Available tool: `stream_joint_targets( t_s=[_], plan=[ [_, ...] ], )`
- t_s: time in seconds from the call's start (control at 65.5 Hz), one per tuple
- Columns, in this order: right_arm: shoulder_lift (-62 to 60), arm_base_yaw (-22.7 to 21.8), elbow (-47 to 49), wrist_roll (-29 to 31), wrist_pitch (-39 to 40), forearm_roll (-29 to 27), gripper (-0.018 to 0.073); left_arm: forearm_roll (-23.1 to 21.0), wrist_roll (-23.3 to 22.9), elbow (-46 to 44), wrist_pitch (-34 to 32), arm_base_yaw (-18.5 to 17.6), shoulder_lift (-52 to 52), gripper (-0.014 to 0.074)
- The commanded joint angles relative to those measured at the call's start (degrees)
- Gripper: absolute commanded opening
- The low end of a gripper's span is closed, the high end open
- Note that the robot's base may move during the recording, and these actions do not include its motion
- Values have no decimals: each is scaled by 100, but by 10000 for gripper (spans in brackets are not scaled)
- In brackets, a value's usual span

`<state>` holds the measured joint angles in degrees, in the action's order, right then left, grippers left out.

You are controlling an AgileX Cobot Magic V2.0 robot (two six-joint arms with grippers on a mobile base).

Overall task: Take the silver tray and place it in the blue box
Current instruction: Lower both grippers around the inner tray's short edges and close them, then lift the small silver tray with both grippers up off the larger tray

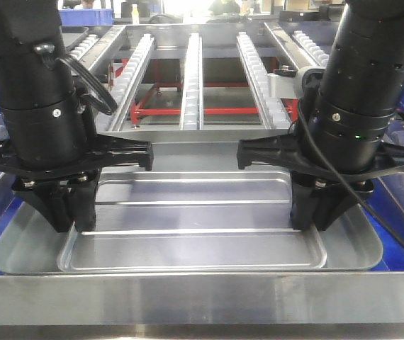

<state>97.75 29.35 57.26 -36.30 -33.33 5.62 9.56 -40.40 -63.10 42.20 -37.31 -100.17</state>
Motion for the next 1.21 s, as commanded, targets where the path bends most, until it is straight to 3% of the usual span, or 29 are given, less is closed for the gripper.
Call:
stream_joint_targets(
  t_s=[0.0,0.214,0.381,0.519,0.656,0.809,0.946,1.19],
  plan=[
    [-220,-19,157,12,-23,-58,52,17,-24,-152,-64,-28,219,-15],
    [-234,-19,206,12,96,-64,52,2,-24,-257,-28,-16,219,-15],
    [-466,-19,605,11,-539,-59,52,71,-24,-691,705,-16,305,-15],
    [-776,-19,740,-104,-829,-59,52,42,-39,-886,824,-56,601,-15],
    [-1185,10,740,-420,-1135,-59,52,118,-372,-887,1025,-184,1046,-14],
    [-1671,293,682,-701,-1550,240,52,461,-745,-887,1576,-553,1425,-14],
    [-2093,745,449,-1408,-1650,705,52,893,-1370,-712,1889,-1049,1720,-14],
    [-2782,1547,-216,-2167,-1729,961,52,900,-1904,-16,1887,-1691,2340,-14]
  ],
)
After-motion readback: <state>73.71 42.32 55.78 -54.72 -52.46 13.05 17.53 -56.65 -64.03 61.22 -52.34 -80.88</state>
